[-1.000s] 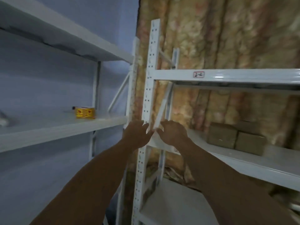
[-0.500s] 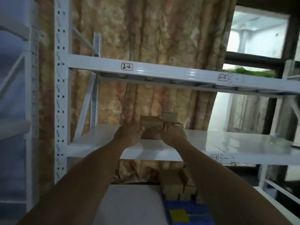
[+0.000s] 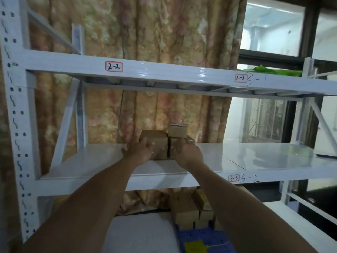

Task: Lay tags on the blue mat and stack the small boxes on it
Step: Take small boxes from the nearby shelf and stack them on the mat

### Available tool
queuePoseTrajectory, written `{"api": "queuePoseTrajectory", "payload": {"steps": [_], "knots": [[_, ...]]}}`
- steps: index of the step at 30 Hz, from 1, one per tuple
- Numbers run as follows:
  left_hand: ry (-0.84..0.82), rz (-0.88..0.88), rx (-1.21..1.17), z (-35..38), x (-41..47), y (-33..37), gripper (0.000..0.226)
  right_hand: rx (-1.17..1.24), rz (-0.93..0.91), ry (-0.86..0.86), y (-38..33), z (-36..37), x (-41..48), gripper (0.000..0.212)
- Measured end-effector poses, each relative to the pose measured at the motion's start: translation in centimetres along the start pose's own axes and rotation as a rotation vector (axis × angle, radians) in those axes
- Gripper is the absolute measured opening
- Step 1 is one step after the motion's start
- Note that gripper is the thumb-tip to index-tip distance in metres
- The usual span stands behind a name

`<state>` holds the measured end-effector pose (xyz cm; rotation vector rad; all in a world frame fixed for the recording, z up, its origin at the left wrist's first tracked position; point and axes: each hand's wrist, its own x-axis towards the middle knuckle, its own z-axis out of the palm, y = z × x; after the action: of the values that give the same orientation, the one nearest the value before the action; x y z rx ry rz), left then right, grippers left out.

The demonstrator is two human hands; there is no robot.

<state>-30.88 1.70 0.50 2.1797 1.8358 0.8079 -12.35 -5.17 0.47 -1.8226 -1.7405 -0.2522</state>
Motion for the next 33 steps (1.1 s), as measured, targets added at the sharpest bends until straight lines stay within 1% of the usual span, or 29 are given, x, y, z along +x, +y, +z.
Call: {"api": "queuePoseTrajectory", "payload": {"steps": [3,6,10,12,15,17,18,20,21,23,25,27,29,31,33], "knots": [[0.053,-0.003,-0.031,-0.3,0.2,-0.2,0.060,0.021,-0.028,0.036,-0.1,0.6,0.5,0.036],[0.099,-0.030,-0.102,-0.5,0.9,-0.5,0.059,0.122,-0.037,0.041,-0.7,1.3,0.9,0.033],[0.150,-0.043,-0.260,-0.6,2.2,-1.4,0.068,0.181,-0.030,0.014,-1.8,2.4,1.9,0.037],[0.167,-0.041,-0.298,-0.7,1.8,-1.6,0.061,0.259,0.018,-0.032,-2.4,2.9,2.3,0.039],[0.198,-0.039,-0.317,-0.7,1.0,-1.5,0.047,0.454,0.106,-0.131,-3.6,3.7,2.5,0.045],[0.226,-0.041,-0.355,-0.7,0.5,-1.7,0.040,0.517,0.116,-0.153,-4.3,4.1,2.3,0.049],[0.245,-0.046,-0.376,-0.9,0.2,-1.8,0.043,0.521,0.115,-0.153,-4.6,4.2,2.2,0.050],[0.274,-0.063,-0.396,-1.7,-0.3,-2.4,0.056,0.525,0.107,-0.132,-5.0,4.4,1.9,0.046],[0.277,-0.080,-0.391,-2.1,-0.5,-2.8,0.060,0.534,0.100,-0.121,-5.3,4.4,1.7,0.043],[0.263,-0.147,-0.351,-3.0,-0.9,-3.7,0.062,0.572,0.098,-0.115,-5.8,4.2,1.3,0.040],[0.259,-0.192,-0.299,-4.0,-1.6,-4.3,0.065,0.641,0.116,-0.101,-6.5,3.9,0.9,0.046],[0.265,-0.219,-0.293,-4.9,-2.3,-4.6,0.073,0.708,0.148,-0.080,-7.2,3.6,0.6,0.059],[0.249,-0.262,-0.361,-5.6,-2.8,-5.0,0.076,0.755,0.181,-0.082,-7.5,3.7,0.6,0.068],[0.210,-0.295,-0.505,-6.0,-3.2,-5.5,0.072,0.799,0.199,-0.114,-7.5,4.0,0.8,0.067],[0.167,-0.291,-0.629,-6.3,-3.6,-5.7,0.065,0.830,0.203,-0.129,-7.8,3.3,0.2,0.062]]}}
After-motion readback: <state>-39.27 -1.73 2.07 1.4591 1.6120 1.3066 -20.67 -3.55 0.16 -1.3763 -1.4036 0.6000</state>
